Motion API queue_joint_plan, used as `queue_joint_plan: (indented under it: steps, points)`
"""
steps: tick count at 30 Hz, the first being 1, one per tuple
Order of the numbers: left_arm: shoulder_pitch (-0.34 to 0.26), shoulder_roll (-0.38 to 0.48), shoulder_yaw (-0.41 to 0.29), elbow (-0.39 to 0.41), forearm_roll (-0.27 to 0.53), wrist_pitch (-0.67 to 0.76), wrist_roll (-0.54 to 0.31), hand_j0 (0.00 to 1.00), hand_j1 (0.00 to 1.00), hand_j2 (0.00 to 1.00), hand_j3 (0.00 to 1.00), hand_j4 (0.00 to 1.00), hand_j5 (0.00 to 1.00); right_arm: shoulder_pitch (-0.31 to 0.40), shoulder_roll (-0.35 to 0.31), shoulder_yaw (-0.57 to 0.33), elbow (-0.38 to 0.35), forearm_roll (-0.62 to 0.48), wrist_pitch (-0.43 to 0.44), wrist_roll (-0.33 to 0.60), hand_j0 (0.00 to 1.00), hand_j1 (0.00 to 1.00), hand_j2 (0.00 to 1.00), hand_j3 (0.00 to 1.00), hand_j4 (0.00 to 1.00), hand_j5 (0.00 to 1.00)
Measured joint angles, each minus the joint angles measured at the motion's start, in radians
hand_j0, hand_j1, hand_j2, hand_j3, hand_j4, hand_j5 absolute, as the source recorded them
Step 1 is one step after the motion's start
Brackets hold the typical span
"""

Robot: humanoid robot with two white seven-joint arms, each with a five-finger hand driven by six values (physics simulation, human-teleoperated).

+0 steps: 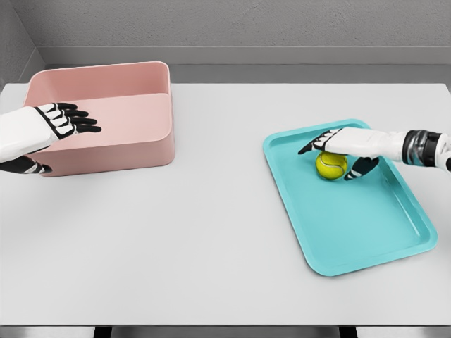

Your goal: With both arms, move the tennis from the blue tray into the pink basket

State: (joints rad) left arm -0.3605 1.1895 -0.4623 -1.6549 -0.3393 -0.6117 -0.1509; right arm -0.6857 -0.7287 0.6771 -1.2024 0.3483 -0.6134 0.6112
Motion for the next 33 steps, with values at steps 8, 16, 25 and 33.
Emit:
queue_joint_plan:
  steps: [8, 16, 25, 33]
  points:
    - [0.000, 0.004, 0.000, 0.001, 0.001, 0.000, 0.000, 1.00, 1.00, 1.00, 1.00, 1.00, 1.00, 0.002, 0.003, 0.014, 0.002, 0.006, 0.000, 0.000, 0.76, 0.76, 0.76, 0.76, 0.76, 0.76]
    - [0.002, 0.005, 0.000, 0.001, 0.002, 0.000, 0.000, 1.00, 1.00, 1.00, 1.00, 1.00, 1.00, 0.002, 0.002, 0.017, 0.003, 0.003, 0.000, 0.000, 0.64, 0.64, 0.64, 0.64, 0.64, 0.64]
    - [0.000, 0.007, 0.002, 0.000, 0.003, 0.000, 0.000, 1.00, 1.00, 1.00, 1.00, 1.00, 1.00, 0.002, 0.002, 0.014, 0.003, 0.002, 0.000, -0.001, 0.51, 0.51, 0.51, 0.51, 0.51, 0.51]
    - [0.000, 0.008, 0.002, 0.000, 0.003, 0.000, 0.000, 1.00, 1.00, 1.00, 1.00, 1.00, 1.00, -0.002, 0.001, 0.008, -0.001, -0.003, 0.000, 0.000, 0.49, 0.49, 0.49, 0.49, 0.49, 0.49]
